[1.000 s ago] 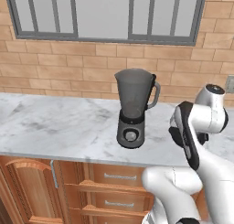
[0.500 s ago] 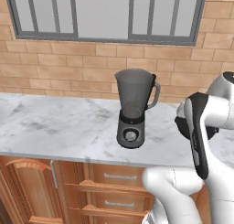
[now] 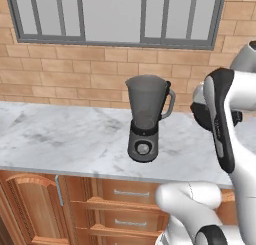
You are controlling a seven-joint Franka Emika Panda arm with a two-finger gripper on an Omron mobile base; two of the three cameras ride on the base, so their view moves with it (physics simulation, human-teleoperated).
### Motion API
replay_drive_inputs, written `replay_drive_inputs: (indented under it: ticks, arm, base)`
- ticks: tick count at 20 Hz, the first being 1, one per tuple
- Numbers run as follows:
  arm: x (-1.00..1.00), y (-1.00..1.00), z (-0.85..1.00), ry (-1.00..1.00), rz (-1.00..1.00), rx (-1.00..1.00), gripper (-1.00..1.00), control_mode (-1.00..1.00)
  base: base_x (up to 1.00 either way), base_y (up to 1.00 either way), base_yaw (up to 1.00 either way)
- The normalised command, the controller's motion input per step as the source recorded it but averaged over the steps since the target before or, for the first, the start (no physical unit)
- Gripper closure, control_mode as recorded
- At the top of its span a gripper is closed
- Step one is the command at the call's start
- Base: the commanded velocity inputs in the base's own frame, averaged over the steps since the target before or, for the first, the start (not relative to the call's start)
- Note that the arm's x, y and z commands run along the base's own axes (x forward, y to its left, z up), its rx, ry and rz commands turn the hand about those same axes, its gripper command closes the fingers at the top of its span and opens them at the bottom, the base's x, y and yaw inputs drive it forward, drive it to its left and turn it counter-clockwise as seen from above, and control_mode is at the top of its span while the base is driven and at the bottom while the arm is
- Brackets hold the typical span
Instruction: Grab the onion and garlic from the fridge, place them in the blender, close the lid, and turn on the blender to create a marinade.
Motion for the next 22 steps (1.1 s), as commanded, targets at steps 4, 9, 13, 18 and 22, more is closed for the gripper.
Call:
replay_drive_inputs:
  ticks: [4,9,13,18,22]
  arm:
    - [0.42,0.47,0.98,0.13,0.00,0.00,1.00,-1.00]
    - [0.54,0.52,0.80,0.20,0.00,0.00,1.00,-1.00]
    - [0.58,0.48,0.24,0.23,0.00,0.00,1.00,-1.00]
    - [0.65,0.44,-0.11,0.23,0.00,0.00,1.00,-1.00]
    - [0.62,0.41,-0.11,0.19,0.00,0.00,1.00,-1.00]
  base:
    - [0.00,0.00,0.00]
    - [0.00,0.00,0.00]
    - [0.00,0.00,0.00]
    - [0.00,0.00,0.00]
    - [0.00,0.00,0.00]
